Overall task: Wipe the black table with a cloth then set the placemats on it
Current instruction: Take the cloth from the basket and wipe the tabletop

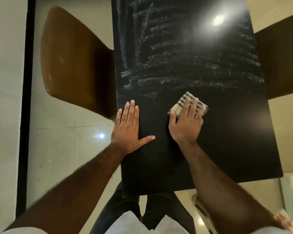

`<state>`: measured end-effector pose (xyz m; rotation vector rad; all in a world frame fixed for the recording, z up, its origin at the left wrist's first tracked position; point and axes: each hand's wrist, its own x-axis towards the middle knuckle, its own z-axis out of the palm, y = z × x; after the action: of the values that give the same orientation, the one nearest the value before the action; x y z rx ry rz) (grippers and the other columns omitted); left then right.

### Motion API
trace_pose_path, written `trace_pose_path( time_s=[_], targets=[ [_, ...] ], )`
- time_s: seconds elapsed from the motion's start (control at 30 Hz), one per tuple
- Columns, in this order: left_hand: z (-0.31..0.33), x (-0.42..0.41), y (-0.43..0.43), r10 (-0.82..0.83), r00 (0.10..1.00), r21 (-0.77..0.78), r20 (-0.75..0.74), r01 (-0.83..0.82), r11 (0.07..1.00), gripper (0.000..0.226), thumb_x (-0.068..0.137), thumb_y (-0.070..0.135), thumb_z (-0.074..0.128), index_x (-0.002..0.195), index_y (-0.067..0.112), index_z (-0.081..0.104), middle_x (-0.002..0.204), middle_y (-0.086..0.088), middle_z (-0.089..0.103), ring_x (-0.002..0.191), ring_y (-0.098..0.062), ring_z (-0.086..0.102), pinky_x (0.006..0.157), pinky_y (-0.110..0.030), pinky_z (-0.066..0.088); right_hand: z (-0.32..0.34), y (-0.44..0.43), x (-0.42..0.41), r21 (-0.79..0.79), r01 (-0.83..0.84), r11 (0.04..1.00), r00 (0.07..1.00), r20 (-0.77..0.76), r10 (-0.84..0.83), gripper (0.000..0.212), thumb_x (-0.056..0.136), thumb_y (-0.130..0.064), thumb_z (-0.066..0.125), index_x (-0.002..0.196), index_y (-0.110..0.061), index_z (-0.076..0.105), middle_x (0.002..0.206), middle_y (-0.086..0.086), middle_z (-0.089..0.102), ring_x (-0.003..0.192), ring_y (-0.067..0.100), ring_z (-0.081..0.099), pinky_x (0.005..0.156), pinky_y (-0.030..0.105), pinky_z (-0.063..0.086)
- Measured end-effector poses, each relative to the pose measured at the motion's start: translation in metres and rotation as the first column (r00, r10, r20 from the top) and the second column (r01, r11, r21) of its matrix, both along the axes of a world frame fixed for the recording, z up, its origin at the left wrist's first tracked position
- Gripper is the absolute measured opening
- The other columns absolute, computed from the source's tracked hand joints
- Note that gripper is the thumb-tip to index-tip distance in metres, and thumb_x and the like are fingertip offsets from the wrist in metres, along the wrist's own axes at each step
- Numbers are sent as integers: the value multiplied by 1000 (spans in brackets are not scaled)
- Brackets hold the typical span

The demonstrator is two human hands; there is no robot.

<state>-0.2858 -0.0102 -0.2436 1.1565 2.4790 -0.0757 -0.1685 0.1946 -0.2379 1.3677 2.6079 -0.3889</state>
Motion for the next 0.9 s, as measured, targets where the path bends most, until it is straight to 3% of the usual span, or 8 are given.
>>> trace_pose_path(
  time_s=[0.17, 0.27, 0.37, 0.47, 0.6, 0.77, 0.9],
  targets=[
    [-5, 0, -7, 47, 998, 139, 37, -52, 989, 149, 80, 108, 29, 170, -2, -17, 177, -23, -30, 168, -38, -20, 138, -58, 6, -6, -66, -69, 23, -304, 952, 948, -89, 305, 84, 109, -67, 35, 178, -26, 11, 186, 7, 0, 170, 43, 3, 130, 62, 26],
    [-7, -3, -13, 136, 989, 159, 53, -143, 977, 153, 76, 108, 34, 171, -1, -15, 178, -22, -29, 168, -39, -20, 137, -58, 9, -4, -83, -65, 0, -414, 910, 907, -86, 412, 82, 109, -66, 36, 178, -31, 9, 186, 2, -5, 171, 38, -1, 131, 59, 25],
    [-2, -10, -19, 144, 982, 116, 121, -158, 981, 166, 65, 115, 40, 170, 1, -21, 175, -19, -37, 166, -36, -28, 138, -56, 4, -1, -62, -35, -28, -397, 918, 917, -47, 395, 84, 109, -68, 35, 178, -32, 4, 186, 0, -9, 171, 36, -6, 131, 61, 24],
    [1, -18, -18, 169, 972, 87, 163, -185, 979, 178, 52, 120, 43, 168, 5, -28, 172, -14, -45, 164, -33, -33, 138, -55, 0, 2, -41, -12, -4, -208, 978, 978, 6, 208, 84, 109, -67, 32, 178, -27, 6, 186, 4, -5, 171, 40, -4, 129, 65, 29],
    [-1, -29, -20, 161, 968, 101, 191, -183, 978, 184, 46, 120, 47, 167, 6, -30, 171, -13, -47, 164, -32, -34, 138, -56, 1, 2, -42, -46, -15, -55, 998, 998, 10, 55, 86, 107, -68, 29, 177, -23, 7, 186, 10, -4, 169, 45, -1, 128, 69, 29],
    [-2, -40, -33, 112, 979, 220, 172, -149, 964, 179, 50, 118, 45, 171, 3, -19, 177, -19, -34, 167, -36, -25, 137, -59, 6, -3, -94, -103, -41, -364, 931, 931, -54, 361, 83, 109, -66, 32, 178, -24, 13, 186, 9, 0, 170, 44, 1, 129, 62, 29],
    [9, -54, -36, 57, 994, 191, 91, -74, 979, 173, 57, 117, 43, 170, 5, -23, 177, -18, -33, 167, -36, -25, 137, -61, 6, 7, -91, -109, -163, -450, 878, 893, -115, 436, 81, 110, -64, 33, 178, -31, 3, 186, 0, -12, 170, 36, -13, 133, 64, 21]
  ],
)
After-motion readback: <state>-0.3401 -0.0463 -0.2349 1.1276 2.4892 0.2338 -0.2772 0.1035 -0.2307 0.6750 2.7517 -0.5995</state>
